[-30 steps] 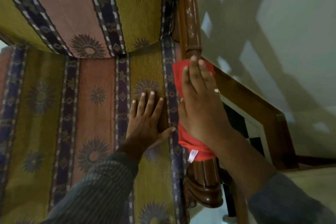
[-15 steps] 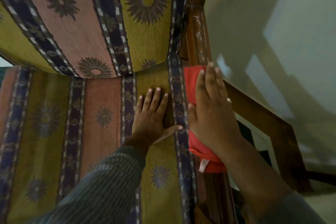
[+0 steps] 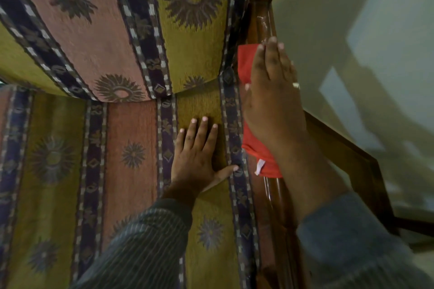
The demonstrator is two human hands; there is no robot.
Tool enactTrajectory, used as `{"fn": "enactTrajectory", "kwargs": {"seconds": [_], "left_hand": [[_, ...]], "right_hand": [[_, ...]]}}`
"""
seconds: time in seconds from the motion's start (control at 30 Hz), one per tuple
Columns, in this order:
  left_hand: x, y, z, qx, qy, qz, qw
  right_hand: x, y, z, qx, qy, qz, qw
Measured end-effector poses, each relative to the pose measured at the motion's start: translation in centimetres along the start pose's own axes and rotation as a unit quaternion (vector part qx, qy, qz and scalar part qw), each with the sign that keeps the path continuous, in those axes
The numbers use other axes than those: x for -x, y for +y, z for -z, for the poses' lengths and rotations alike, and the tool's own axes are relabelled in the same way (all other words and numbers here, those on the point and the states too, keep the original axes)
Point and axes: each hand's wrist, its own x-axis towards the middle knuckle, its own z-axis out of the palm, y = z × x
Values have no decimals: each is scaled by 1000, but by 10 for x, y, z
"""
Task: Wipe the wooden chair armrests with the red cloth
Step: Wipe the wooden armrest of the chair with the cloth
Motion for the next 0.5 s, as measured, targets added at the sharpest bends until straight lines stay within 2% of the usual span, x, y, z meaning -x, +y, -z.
{"fn": "enactTrajectory", "kwargs": {"seconds": [0.1, 0.2, 0.33, 0.5], "left_hand": [[1, 0, 1, 1, 4, -3, 1000], [0, 0, 2, 8, 13, -10, 1000], [0, 1, 2, 7, 12, -15, 1000], [-2, -1, 1, 5, -3, -8, 1000]], "right_hand": [[6, -5, 1, -5, 1, -40, 999], [3, -2, 5, 34, -40, 14, 999], [-19, 5, 8, 59, -53, 78, 994], [-47, 7, 4, 19, -22, 55, 998]]}}
